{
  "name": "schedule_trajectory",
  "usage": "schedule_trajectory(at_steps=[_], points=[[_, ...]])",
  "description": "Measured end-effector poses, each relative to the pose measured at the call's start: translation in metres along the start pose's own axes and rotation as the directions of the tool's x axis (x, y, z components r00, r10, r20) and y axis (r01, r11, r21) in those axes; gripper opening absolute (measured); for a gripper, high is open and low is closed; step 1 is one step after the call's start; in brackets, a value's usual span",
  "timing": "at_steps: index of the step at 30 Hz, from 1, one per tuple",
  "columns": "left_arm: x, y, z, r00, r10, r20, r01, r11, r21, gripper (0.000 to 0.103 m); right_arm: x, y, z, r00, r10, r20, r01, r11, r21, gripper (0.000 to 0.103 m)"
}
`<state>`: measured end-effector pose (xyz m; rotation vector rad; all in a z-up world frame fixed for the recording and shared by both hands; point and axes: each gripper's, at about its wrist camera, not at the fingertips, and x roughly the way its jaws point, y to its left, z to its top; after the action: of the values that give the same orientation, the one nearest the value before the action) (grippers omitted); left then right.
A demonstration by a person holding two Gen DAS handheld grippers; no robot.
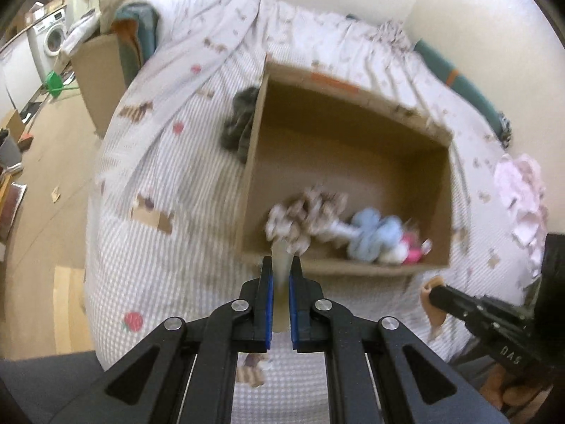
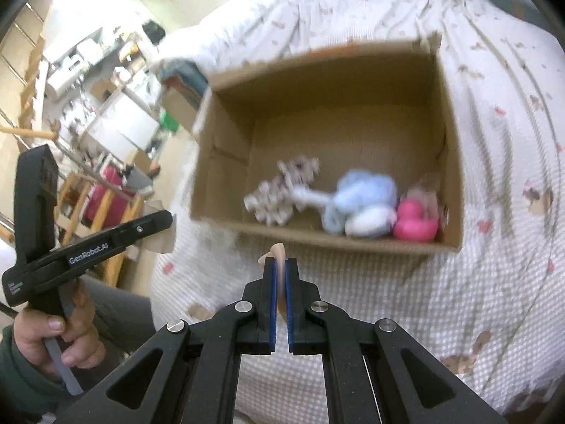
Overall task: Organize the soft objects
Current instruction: 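Carry the tan cylinder over the box with the right tool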
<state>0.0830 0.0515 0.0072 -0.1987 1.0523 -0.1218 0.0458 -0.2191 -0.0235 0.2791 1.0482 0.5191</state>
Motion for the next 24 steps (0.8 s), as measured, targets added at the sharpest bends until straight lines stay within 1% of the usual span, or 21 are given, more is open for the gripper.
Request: schedule_trajectory(at_steps=[3,7,10,12,14,17,19,21,22,24], points=[[-0.009,-0.012,0.019,0.999,-0.024,0.034,0.023,1.000,0.019,0.007,-0.017,0.002,0.013,0.998,0.015,0.060,-0.016,1.000,0.004,0.006],[-0.017,-0.030,0.046,0.996,-0.034,0.078,0.030,0.998,0.060,0.007,-0.032,0.002,0.036,0.992,0.027,0.125,-0.028,1.000,0.009,0.006],[-0.013,-0.040,0.066,0.994,-0.031,0.106,0.022,0.996,0.082,0.007,-0.034,0.000,0.055,0.988,0.026,0.155,-0.026,1.000,-0.001,0.006],[-0.007,-0.043,0.073,0.993,-0.029,0.112,0.020,0.996,0.083,0.007,-0.029,-0.001,0.063,0.986,0.013,0.166,-0.012,1.000,-0.007,0.006],[0.003,-0.043,0.079,0.993,-0.035,0.113,0.026,0.997,0.076,0.007,-0.023,-0.008,0.070,0.985,0.014,0.175,-0.015,1.000,0.006,0.006],[0.023,-0.042,0.078,0.993,-0.020,0.115,0.010,0.997,0.080,0.007,-0.006,-0.022,0.067,0.986,0.003,0.165,-0.011,0.999,0.045,0.006],[0.038,-0.039,0.073,0.995,-0.009,0.104,0.000,0.997,0.083,0.007,0.009,-0.031,0.063,0.991,-0.025,0.129,0.016,0.997,0.073,0.006],[0.054,-0.033,0.066,0.998,-0.001,0.063,-0.004,0.998,0.070,0.007,0.019,-0.039,0.061,0.995,-0.029,0.095,0.019,0.995,0.101,0.006],[0.061,-0.031,0.062,0.999,0.000,0.039,-0.003,0.998,0.060,0.007,0.022,-0.039,0.061,0.996,-0.039,0.084,0.031,0.995,0.096,0.006],[0.069,-0.028,0.059,1.000,0.001,0.018,-0.002,0.999,0.052,0.007,0.027,-0.038,0.060,0.996,-0.057,0.067,0.051,0.995,0.080,0.006]])
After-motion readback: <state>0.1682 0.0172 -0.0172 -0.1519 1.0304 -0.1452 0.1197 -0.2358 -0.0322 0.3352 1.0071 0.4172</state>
